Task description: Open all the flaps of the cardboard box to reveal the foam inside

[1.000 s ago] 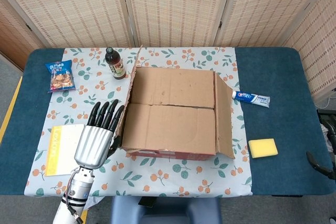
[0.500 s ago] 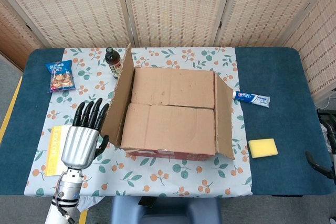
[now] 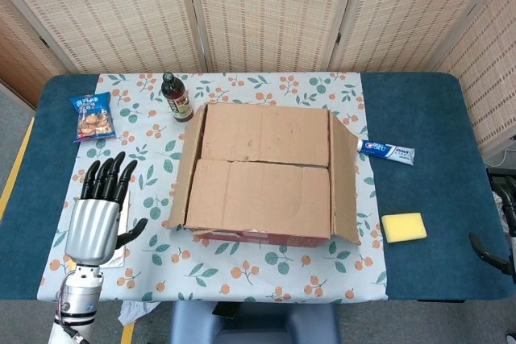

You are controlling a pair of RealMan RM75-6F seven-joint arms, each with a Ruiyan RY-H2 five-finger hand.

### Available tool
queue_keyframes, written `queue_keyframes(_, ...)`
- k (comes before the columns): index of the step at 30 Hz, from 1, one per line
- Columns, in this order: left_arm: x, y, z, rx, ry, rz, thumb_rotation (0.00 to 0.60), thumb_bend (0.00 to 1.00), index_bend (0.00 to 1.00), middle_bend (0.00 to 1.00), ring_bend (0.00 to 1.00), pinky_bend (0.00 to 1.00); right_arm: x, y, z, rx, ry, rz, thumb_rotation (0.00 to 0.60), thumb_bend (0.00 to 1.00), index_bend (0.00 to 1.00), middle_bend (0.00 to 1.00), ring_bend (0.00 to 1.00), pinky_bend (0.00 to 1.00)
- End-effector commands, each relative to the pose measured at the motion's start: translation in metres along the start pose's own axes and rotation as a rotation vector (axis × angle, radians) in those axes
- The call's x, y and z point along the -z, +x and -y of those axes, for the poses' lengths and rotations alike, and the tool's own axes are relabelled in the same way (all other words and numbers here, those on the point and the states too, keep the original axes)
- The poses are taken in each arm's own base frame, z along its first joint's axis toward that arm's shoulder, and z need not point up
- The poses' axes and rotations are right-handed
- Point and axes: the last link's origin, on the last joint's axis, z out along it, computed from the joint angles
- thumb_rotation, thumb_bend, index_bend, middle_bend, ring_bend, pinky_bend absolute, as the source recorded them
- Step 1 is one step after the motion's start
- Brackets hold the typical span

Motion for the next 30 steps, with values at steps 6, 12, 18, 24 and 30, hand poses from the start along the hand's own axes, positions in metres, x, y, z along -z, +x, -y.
queue_keyframes(6,0.029,-0.010,0.043,-0.047,-0.002,0.060,0.600,0.22,0.00,0.00,0.00,0.00,-0.004,-0.009,0.009,0.009,0.047,0.021,0.600,0.38,0.00,0.00,0.00,0.00)
queue_keyframes(12,0.053,-0.022,0.079,-0.046,0.000,0.109,0.600,0.25,0.00,0.00,0.00,0.00,-0.024,-0.015,0.030,0.010,0.147,0.037,0.600,0.38,0.00,0.00,0.00,0.00)
queue_keyframes(18,0.070,-0.024,0.105,-0.022,0.020,0.103,0.600,0.44,0.00,0.00,0.00,0.00,-0.066,-0.020,0.069,0.008,0.263,0.073,0.600,0.38,0.00,0.00,0.00,0.00)
queue_keyframes(24,0.090,-0.025,0.126,0.004,0.048,0.136,0.600,0.45,0.00,0.00,0.00,0.00,-0.110,-0.042,0.103,-0.020,0.350,0.088,0.600,0.38,0.00,0.00,0.00,0.00)
queue_keyframes(30,0.090,-0.023,0.146,0.048,0.049,0.085,0.600,0.45,0.00,0.00,0.00,0.00,-0.142,-0.064,0.136,-0.019,0.395,0.143,0.600,0.38,0.00,0.00,0.00,0.00)
